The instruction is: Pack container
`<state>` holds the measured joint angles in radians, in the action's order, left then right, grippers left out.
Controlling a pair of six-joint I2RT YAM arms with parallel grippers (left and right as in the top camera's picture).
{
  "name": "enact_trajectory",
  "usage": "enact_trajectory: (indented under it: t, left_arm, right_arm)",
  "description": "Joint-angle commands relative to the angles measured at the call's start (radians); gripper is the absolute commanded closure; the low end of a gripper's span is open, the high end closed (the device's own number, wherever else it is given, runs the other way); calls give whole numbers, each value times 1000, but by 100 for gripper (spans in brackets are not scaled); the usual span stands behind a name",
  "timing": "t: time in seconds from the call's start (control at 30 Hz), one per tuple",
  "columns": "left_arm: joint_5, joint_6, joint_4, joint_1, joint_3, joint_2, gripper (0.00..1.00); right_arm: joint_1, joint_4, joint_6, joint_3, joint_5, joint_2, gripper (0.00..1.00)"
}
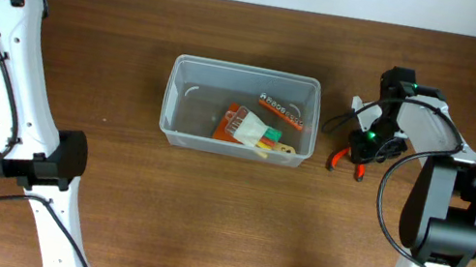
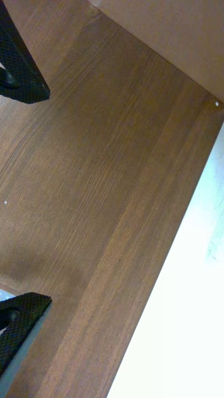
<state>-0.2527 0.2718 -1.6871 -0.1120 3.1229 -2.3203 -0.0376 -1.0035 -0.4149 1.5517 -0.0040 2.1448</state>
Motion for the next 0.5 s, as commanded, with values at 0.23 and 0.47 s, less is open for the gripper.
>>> enact_trajectory:
  t: [0.23, 0.47]
  left_arm:
    - [-17, -12, 0, -6, 1, 28, 1]
    - [-17, -12, 0, -6, 1, 28, 1]
  right_arm:
    - [-2, -2, 4, -11, 13, 26, 56]
    - [-2, -2, 4, -11, 16, 39, 56]
